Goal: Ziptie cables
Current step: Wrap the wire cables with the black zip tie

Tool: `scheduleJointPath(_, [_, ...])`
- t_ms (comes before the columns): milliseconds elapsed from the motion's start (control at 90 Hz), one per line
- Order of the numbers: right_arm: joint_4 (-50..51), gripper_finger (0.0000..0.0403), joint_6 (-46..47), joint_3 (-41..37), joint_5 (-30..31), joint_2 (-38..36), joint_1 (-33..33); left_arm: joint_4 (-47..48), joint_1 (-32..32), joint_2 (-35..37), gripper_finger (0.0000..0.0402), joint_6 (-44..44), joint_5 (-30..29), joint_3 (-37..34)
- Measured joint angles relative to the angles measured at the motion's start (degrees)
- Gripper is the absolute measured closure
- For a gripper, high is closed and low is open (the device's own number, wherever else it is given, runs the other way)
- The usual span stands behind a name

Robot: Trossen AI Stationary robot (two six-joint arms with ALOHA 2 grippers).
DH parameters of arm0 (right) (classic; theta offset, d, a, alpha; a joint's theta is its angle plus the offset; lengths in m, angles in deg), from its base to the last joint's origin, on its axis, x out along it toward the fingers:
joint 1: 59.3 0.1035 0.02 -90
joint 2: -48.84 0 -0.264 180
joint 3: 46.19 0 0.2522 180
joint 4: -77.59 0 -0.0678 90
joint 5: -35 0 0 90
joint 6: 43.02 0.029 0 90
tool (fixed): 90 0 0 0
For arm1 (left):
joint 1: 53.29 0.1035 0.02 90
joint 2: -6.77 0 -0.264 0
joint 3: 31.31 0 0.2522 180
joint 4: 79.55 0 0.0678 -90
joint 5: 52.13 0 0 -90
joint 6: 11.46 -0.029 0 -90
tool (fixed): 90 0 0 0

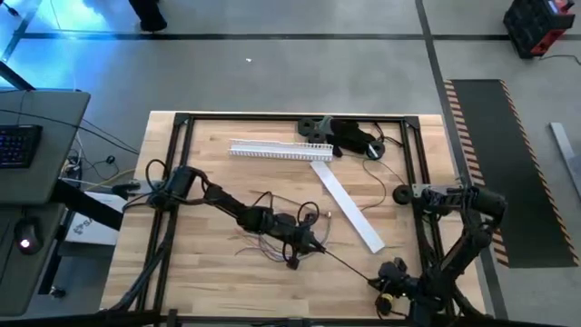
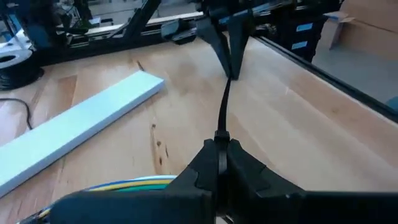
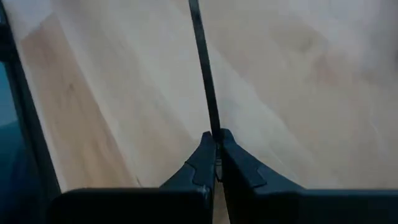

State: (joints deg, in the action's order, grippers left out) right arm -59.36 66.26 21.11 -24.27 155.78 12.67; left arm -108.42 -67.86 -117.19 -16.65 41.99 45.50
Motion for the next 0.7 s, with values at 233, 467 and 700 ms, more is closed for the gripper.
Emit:
scheduleJointPath(233, [12.35, 0.0402, 0.07, 8.01, -17.39, -0.52, 0.58, 0.03, 0.15, 0.07, 0.0400, 0.02, -0.62, -0.44])
scheduleJointPath(467, [13.02, 0.0402, -0.31, 11.62, -18.82, -0.31, 1.21, -0.18, 0.13, 0.07, 0.0400, -0.44, -0.57, -0.44])
scheduleJointPath(700, [10.25, 0.0362, -18.43, 13.15, 9.93, -0.33, -6.20, -0.60, 0.22, 0.05, 0.0401, -0.44, -0.33, -0.39])
